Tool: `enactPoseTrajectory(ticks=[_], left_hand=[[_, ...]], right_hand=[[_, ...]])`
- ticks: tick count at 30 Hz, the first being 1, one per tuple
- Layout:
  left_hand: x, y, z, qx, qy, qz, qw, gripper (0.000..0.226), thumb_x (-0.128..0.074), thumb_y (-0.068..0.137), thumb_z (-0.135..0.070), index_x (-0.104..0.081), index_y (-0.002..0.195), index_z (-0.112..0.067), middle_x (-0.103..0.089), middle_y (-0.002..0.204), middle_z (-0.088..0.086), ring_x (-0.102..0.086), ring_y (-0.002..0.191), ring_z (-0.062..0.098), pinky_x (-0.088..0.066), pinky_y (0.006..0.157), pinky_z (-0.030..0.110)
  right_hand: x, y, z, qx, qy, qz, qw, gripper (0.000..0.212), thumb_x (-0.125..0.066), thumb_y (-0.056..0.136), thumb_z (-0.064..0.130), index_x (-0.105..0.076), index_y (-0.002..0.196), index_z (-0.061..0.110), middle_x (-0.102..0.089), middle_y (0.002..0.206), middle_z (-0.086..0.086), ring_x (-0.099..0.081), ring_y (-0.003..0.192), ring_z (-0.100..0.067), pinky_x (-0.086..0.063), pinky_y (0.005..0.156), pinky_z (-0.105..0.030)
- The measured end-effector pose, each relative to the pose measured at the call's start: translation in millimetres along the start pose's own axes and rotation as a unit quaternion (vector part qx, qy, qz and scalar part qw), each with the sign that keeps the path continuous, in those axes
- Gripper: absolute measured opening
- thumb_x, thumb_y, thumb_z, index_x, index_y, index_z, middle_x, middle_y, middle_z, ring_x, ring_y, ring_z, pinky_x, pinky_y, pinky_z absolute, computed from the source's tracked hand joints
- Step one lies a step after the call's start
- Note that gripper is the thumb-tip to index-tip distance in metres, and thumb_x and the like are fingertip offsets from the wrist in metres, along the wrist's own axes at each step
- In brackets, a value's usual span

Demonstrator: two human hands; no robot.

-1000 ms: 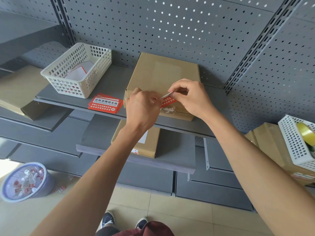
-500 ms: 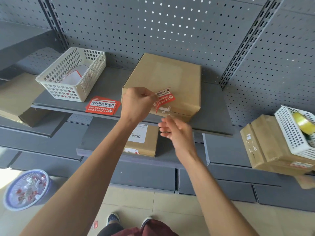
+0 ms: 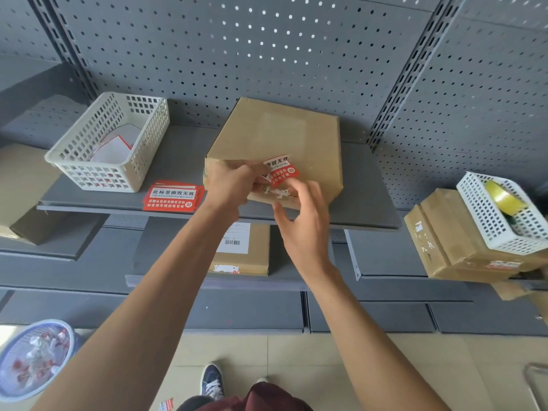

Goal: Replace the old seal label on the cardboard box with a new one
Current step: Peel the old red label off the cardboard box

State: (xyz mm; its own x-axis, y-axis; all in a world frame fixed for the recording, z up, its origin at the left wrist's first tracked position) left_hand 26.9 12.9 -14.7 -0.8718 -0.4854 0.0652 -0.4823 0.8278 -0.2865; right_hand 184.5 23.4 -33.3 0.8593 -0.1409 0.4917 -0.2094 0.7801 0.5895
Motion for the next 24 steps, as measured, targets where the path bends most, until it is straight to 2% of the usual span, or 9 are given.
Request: enactPoseTrajectory(ticks=[2,5,9,12,14,18,21,23,24], left_hand=[[-0.4,-0.3,-0.8,0.001,-0.005,0.008,1.000,0.010,-0.070,0.086,-0.015,-0.079,0.088,-0.013,-0.076,0.078,0.009,-0.066,0.066,0.018,-0.028,0.044,0.021],[0.3,-2.4,-2.9,0.002,-0.015,0.016,1.000,0.010,-0.069,0.088,-0.011,-0.077,0.083,-0.012,-0.075,0.075,0.009,-0.068,0.056,0.014,-0.029,0.039,0.016],[0.0,-3.8,1.1,0.004,-0.029,0.026,0.999,0.010,-0.069,0.089,-0.011,-0.076,0.082,-0.012,-0.073,0.072,0.007,-0.067,0.060,0.019,-0.032,0.044,0.020],[-1.8,-4.8,1.4,0.005,-0.037,0.043,0.998,0.013,-0.068,0.092,-0.020,-0.075,0.086,-0.011,-0.073,0.069,0.004,-0.066,0.057,0.016,-0.034,0.052,0.026],[-0.3,-6.5,-2.8,-0.008,-0.008,0.050,0.999,0.028,-0.064,0.096,-0.033,-0.075,0.091,-0.008,-0.075,0.070,0.002,-0.064,0.058,0.016,-0.038,0.054,0.027],[10.3,-14.1,-18.9,-0.156,0.106,0.007,0.982,0.044,-0.053,0.101,-0.042,-0.075,0.080,-0.011,-0.077,0.071,-0.004,-0.064,0.057,0.009,-0.049,0.058,0.027],[20.7,-18.1,-26.4,-0.290,0.186,-0.057,0.937,0.027,-0.058,0.097,-0.036,-0.070,0.078,-0.020,-0.071,0.070,-0.010,-0.065,0.066,0.005,-0.056,0.068,0.031],[19.4,-16.1,-30.0,-0.375,0.229,-0.052,0.897,0.011,-0.060,0.092,-0.027,-0.069,0.089,-0.022,-0.071,0.085,-0.011,-0.064,0.082,0.012,-0.055,0.075,0.037],[16.1,-14.1,-31.3,-0.411,0.253,-0.035,0.875,0.011,-0.062,0.089,-0.021,-0.069,0.097,-0.021,-0.072,0.095,-0.011,-0.063,0.093,0.016,-0.054,0.081,0.037]], right_hand=[[-4.7,7.7,6.9,0.042,-0.059,-0.005,0.997,0.044,-0.075,0.085,0.017,-0.063,0.127,0.014,-0.057,0.125,0.000,-0.055,0.112,-0.025,-0.045,0.099,-0.037],[-11.8,15.7,9.7,0.044,-0.142,-0.010,0.989,0.040,-0.074,0.084,0.022,-0.065,0.122,0.018,-0.057,0.133,0.001,-0.052,0.111,-0.026,-0.042,0.097,-0.042],[-10.5,21.6,9.2,0.058,-0.186,-0.040,0.980,0.019,-0.073,0.087,0.028,-0.071,0.105,0.022,-0.066,0.122,0.009,-0.057,0.111,-0.021,-0.034,0.097,-0.041],[-8.7,24.1,8.7,0.084,-0.181,-0.042,0.979,0.014,-0.067,0.091,0.027,-0.076,0.100,0.022,-0.070,0.116,0.009,-0.060,0.109,-0.019,-0.039,0.096,-0.045],[-7.8,25.8,8.8,0.090,-0.152,-0.036,0.984,0.016,-0.065,0.092,0.025,-0.077,0.101,0.020,-0.071,0.115,0.008,-0.061,0.107,-0.020,-0.044,0.092,-0.048],[-0.7,31.1,13.8,0.069,-0.139,-0.047,0.987,0.006,-0.071,0.090,0.020,-0.075,0.091,0.015,-0.075,0.099,0.009,-0.062,0.096,-0.018,-0.046,0.085,-0.048],[4.7,35.4,15.8,0.036,-0.147,-0.049,0.987,0.011,-0.070,0.089,0.014,-0.067,0.080,0.010,-0.068,0.078,0.003,-0.060,0.080,-0.022,-0.047,0.079,-0.046],[6.6,38.9,15.4,0.014,-0.151,-0.034,0.988,0.013,-0.067,0.091,0.016,-0.064,0.080,0.009,-0.065,0.075,-0.002,-0.058,0.075,-0.025,-0.047,0.075,-0.044],[6.9,40.7,15.1,0.007,-0.152,-0.024,0.988,0.014,-0.065,0.092,0.017,-0.063,0.080,0.009,-0.063,0.074,-0.003,-0.056,0.073,-0.025,-0.047,0.073,-0.043]])
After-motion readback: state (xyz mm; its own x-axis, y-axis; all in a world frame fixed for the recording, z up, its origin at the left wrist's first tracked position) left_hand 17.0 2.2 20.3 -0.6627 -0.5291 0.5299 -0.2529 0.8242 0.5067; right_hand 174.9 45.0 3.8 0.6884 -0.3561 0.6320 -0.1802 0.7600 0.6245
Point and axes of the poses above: each hand's wrist, its own y-axis towards the middle knuckle, its own x-axis out of the back of the hand, z = x × y, the point moved 6 cm from there along y, towards the middle knuckle
